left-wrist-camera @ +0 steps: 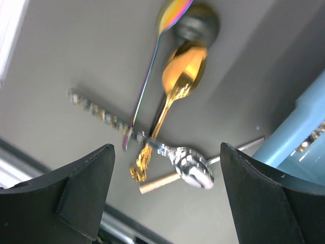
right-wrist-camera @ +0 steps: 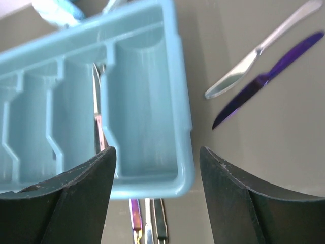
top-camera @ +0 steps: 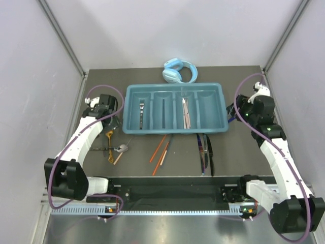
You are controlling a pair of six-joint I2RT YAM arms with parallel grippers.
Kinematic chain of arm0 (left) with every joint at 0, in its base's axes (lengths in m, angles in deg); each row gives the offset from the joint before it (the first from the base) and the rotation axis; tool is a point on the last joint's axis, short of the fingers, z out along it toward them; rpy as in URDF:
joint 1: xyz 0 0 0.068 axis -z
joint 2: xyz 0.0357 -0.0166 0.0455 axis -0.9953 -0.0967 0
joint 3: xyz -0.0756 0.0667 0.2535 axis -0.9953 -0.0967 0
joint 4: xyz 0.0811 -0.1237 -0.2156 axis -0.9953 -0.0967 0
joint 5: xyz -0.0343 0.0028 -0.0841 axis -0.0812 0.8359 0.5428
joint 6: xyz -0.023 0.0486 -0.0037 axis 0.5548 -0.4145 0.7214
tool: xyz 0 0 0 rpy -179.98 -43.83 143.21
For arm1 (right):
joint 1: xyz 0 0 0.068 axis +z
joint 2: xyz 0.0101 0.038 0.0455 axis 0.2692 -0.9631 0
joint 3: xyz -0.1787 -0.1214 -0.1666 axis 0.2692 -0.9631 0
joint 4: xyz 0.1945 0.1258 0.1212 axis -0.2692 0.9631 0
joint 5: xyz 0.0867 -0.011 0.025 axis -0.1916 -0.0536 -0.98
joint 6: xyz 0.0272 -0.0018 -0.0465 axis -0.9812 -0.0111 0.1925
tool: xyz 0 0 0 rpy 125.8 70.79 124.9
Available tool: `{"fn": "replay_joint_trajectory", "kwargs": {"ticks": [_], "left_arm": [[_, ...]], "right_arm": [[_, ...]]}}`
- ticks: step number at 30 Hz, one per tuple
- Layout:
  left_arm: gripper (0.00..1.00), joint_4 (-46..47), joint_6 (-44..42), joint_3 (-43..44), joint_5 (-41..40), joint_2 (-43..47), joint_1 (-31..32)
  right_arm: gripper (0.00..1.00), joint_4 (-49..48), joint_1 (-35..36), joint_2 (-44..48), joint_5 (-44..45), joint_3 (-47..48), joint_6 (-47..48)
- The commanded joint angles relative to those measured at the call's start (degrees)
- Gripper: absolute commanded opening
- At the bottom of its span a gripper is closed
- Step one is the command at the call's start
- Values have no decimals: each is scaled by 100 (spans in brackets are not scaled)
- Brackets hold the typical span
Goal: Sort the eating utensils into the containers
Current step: Pick up the spoon from the center of the board.
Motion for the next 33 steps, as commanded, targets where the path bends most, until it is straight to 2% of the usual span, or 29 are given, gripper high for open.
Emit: {"fn": "replay_joint_trajectory", "kwargs": {"ticks": [1, 6, 9, 14, 23, 27, 33], "left_arm": [[88, -931, 1099, 44, 82, 279, 5], [86, -1099, 2179, -439, -374, 807, -3], [84, -1118, 2427, -694, -428, 817, -3], [85, -951, 2489, -931, -138, 299, -3], [85, -572, 2015, -765, -454, -369, -21], [85, -415, 2094, -1001, -445, -704, -91], [78, 104, 2111, -1240, -393, -686, -223]], "right_arm": [[67, -260, 42, 82, -387, -270, 28], [67, -506, 51, 275, -888, -613, -87], [67, -550, 42, 319, -993, -702, -43], [67, -524, 95, 197, -1107, -711, -25], [68, -585, 104, 267, -1213, -913, -69], [68, -577, 104, 135, -1275, -817, -70], [68, -523, 95, 117, -1249, -834, -34]]}}
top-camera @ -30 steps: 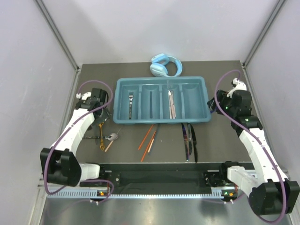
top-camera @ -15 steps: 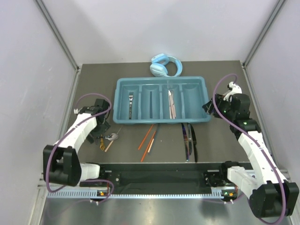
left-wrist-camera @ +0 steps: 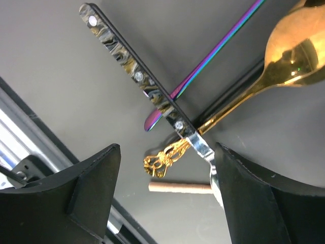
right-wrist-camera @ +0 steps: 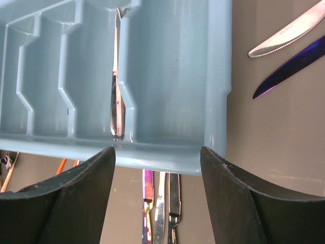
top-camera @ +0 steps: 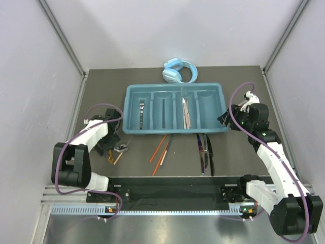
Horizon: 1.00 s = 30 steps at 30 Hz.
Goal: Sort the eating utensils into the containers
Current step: Pick up the spoon from the center of the board.
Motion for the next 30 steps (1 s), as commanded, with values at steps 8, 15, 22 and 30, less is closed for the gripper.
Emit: {"fn": "replay_joint_trajectory", "kwargs": {"ticks": [8, 15, 22, 30], "left_arm": [[63, 621, -160, -129, -87, -139, -246], [56, 928, -161, -366, 45, -411, -246], [28, 1157, -143, -543, 46, -657, -246], [0, 1000, -336, -332, 186, -570, -254]], "right_arm": [[68, -215, 65, -9, -48, 25, 44], [68, -163, 56, 34, 4, -19, 62], [68, -154, 56, 34, 4, -28, 62], [68, -145, 56, -45, -4, -11, 62]]}}
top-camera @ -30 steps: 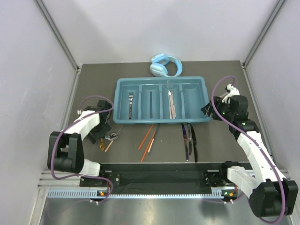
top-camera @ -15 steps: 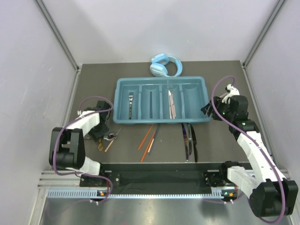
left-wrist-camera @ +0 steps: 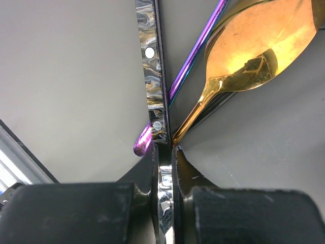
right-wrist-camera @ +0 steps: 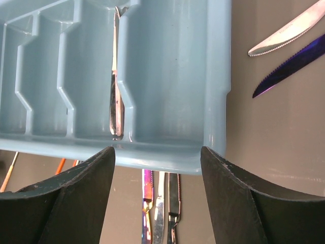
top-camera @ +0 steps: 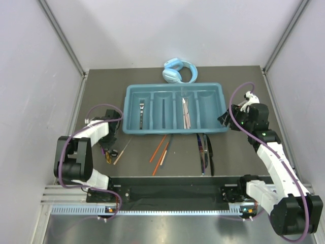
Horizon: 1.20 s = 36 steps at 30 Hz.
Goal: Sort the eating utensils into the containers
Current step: Pick up the spoon from the center of the board.
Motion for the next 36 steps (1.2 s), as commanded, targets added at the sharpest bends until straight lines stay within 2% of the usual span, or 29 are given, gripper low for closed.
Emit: {"fn": "replay_joint_trajectory", "kwargs": {"ticks": [1, 9, 17, 28, 36], "left_arm": [[0, -6, -69, -17, 385, -39, -29], [0, -286, -588, 501, 1096, 585, -29], [0, -797, -721, 1187, 1141, 876, -29], [0, -499, -799, 1082, 1527, 507, -29], [0, -367, -843, 959, 1528, 410, -29]], "right_arm": [[68, -167, 65, -55, -9, 7, 58], [68, -229, 65, -205, -53, -11, 49], [68, -272, 56, -293, -70, -63, 49], [68, -273, 65, -302, -79, -90, 31], [68, -281, 65, -328, -71, -90, 40]]}}
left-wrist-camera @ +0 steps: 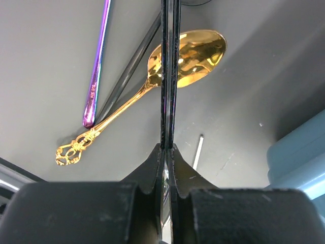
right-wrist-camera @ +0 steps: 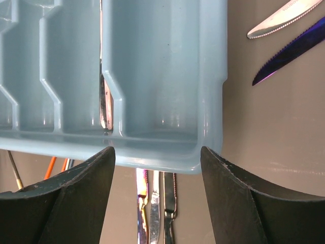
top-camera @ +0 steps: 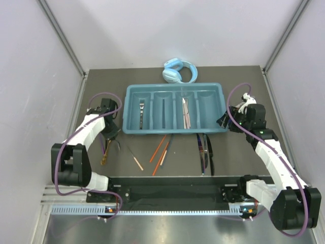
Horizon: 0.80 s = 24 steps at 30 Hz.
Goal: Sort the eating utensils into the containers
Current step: Pick up the spoon from the center of the board.
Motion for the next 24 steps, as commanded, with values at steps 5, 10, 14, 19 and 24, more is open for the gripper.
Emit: {"fn": "replay_joint_trajectory", "kwargs": {"ticks": [5, 10, 14, 19, 24], "left_arm": [[0, 206, -105, -73, -2, 67, -8], [0, 162, -52, 94, 94, 278, -8], [0, 136, 36, 340, 226, 673, -8], [0, -171, 176, 1025, 209, 893, -8], [0, -147, 124, 1684, 522, 999, -8]], "right_arm": [[68, -260, 56, -27, -57, 4, 25], [68, -251, 65, -18, -22, -5, 34], [68, -268, 56, -9, -31, -31, 25], [68, -259, 56, -18, -57, -13, 16], [68, -268, 65, -70, -57, 31, 25]]}}
